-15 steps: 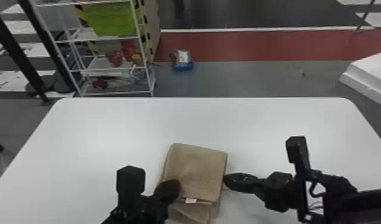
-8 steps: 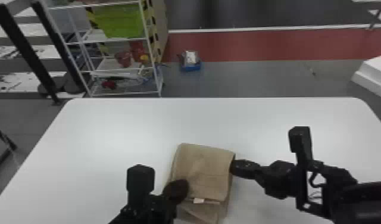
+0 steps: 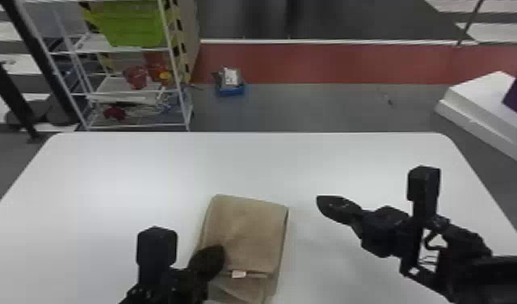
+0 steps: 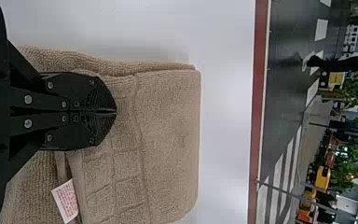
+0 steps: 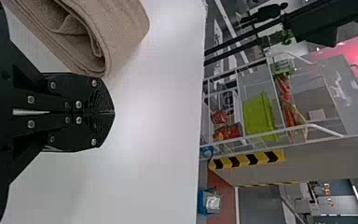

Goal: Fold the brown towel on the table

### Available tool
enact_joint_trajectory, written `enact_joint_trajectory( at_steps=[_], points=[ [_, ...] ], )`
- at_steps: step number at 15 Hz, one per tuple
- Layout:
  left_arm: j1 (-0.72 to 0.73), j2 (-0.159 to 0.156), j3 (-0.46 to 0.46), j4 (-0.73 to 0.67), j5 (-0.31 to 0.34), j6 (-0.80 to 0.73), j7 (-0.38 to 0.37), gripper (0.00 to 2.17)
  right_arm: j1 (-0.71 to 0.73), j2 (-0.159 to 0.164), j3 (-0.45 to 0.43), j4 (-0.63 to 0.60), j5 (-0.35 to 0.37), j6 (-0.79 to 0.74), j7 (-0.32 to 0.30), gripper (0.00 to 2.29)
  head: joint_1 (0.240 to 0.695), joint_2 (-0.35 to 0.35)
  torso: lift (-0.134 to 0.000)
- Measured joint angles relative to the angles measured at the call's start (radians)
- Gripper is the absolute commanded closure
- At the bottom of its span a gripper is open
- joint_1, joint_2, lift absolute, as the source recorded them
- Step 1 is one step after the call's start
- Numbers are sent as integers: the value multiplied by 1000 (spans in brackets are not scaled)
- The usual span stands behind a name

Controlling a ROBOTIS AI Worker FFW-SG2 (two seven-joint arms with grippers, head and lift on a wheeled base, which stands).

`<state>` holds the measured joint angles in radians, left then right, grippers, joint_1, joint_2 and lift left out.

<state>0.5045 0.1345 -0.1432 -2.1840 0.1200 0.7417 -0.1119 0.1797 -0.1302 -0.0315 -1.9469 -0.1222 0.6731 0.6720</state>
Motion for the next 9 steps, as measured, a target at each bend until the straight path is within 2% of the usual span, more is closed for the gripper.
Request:
enact_joint_trajectory(
  at_steps=[1,3,7,9],
  points=[
    [0,-1,-2,0,-2,0,1,1976,28,-10,0,-34,-25,13,17,1835,695,0,-124],
    [-8,-4,-8,3,-7,13,2,1976,67,-18,34,-79,-16,59,46,1835,695,23,-124],
    [-12,-4,-10,3,-8,29,1,1976,87,-23,165,-72,106,80,48,1835,695,92,-124],
    [-10,-4,-6,1,-8,30,0,1976,84,-24,200,-61,136,80,46,1831,695,110,-124]
  ],
)
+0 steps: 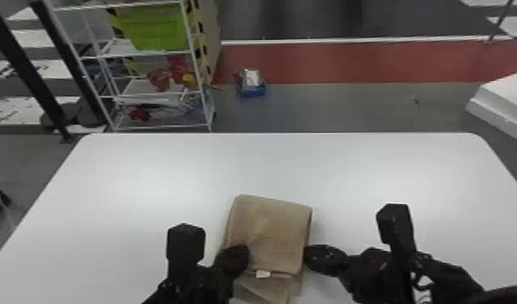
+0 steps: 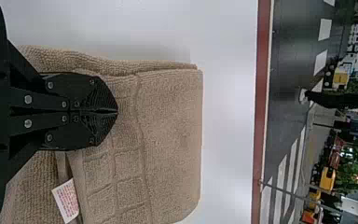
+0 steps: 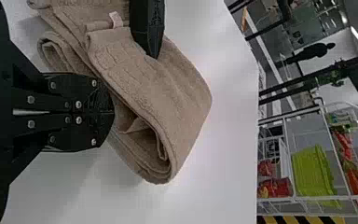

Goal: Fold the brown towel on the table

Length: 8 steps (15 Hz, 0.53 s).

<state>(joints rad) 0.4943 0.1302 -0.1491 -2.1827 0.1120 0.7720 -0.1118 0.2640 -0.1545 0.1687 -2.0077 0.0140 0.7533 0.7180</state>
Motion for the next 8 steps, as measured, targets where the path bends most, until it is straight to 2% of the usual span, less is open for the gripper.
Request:
enact_joint_trajectory(
  at_steps=[4,8],
  points=[
    [4,0,0,-5,0,0,0,1976,-21,2,39,23,-2,3,0,1835,695,139,-124],
    [10,0,-2,-6,0,-2,0,1976,-54,20,64,67,-25,-35,-29,1835,695,161,-124]
  ],
)
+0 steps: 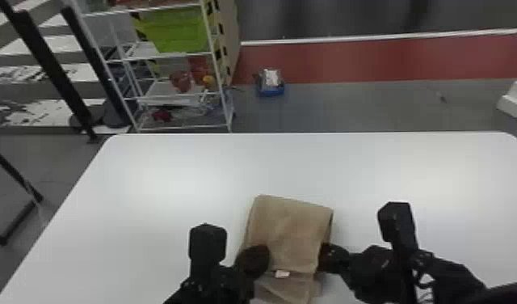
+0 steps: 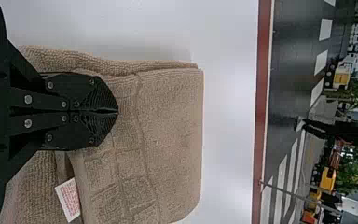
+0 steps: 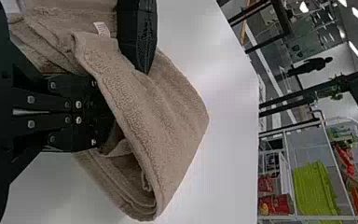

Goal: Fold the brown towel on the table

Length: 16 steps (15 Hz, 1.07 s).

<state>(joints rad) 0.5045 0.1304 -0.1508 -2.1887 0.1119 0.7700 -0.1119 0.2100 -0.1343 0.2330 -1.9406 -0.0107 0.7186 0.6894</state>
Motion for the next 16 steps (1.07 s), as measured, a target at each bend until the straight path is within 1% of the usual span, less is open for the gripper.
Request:
enact_joint_trajectory(
  at_steps=[3,7,9,13,14,15,16],
  points=[
    [10,1,7,-6,0,-1,-2,1976,-19,12,-1,24,-3,-22,-25,1835,695,166,-124],
    [15,1,8,-13,0,-1,0,1976,-39,13,-26,64,-5,-77,-58,1835,695,144,-124],
    [15,1,8,-13,-1,-1,0,1976,-38,11,-47,80,-10,-110,-90,1835,695,128,-124],
    [16,0,8,-17,-3,-1,2,1976,-16,7,-108,79,-25,-157,-190,1835,695,64,-124],
    [16,0,8,-18,-4,-1,2,1976,-12,7,-132,77,-35,-172,-202,1835,695,34,-124],
    [16,0,8,-18,-4,-1,2,1976,-8,6,-156,72,-48,-179,-204,1835,695,22,-124],
    [16,0,7,-18,-4,-1,2,1976,-3,4,-176,63,-66,-174,-194,1835,695,10,-124]
  ],
)
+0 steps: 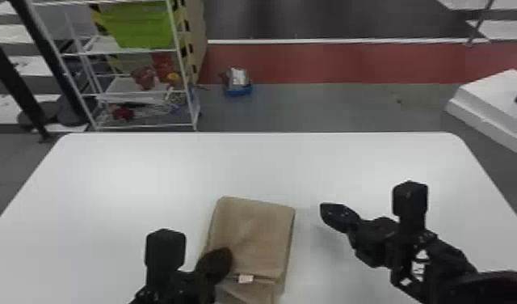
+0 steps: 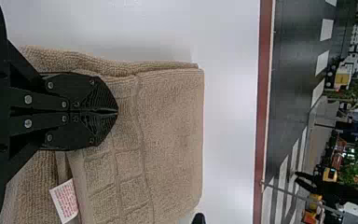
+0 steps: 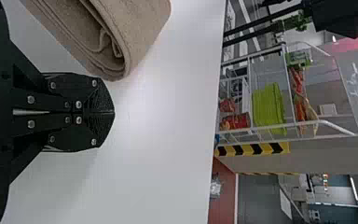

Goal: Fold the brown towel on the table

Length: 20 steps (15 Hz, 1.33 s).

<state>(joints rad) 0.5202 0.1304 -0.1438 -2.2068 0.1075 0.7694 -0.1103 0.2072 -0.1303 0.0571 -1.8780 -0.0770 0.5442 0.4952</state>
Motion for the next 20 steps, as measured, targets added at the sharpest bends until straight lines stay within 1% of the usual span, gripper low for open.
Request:
enact_joint_trajectory(
  at_steps=[2,4,7,9,11,17,20],
  points=[
    [-2,0,-2,0,-1,2,1,1976,26,-12,-15,-49,-37,39,23,1835,695,1,-124],
    [-10,-1,-4,4,-1,4,3,1976,77,-19,11,-116,-45,84,42,1835,695,28,-124],
    [-13,-1,-4,6,-2,6,2,1976,120,-28,63,-141,-34,87,48,1835,695,75,-124],
    [-14,-1,-3,8,-2,6,1,1976,120,-35,96,-127,-23,65,48,1835,695,92,-124],
    [-15,-1,-7,8,-2,6,1,1976,97,-34,122,-105,-21,53,47,1835,695,105,-124],
    [-16,0,-2,5,-2,7,0,1976,2,-21,181,-11,-24,57,28,1835,695,140,-124],
    [-14,0,0,4,-2,8,0,1976,-22,-15,184,13,-28,31,20,1835,695,146,-124]
  ],
)
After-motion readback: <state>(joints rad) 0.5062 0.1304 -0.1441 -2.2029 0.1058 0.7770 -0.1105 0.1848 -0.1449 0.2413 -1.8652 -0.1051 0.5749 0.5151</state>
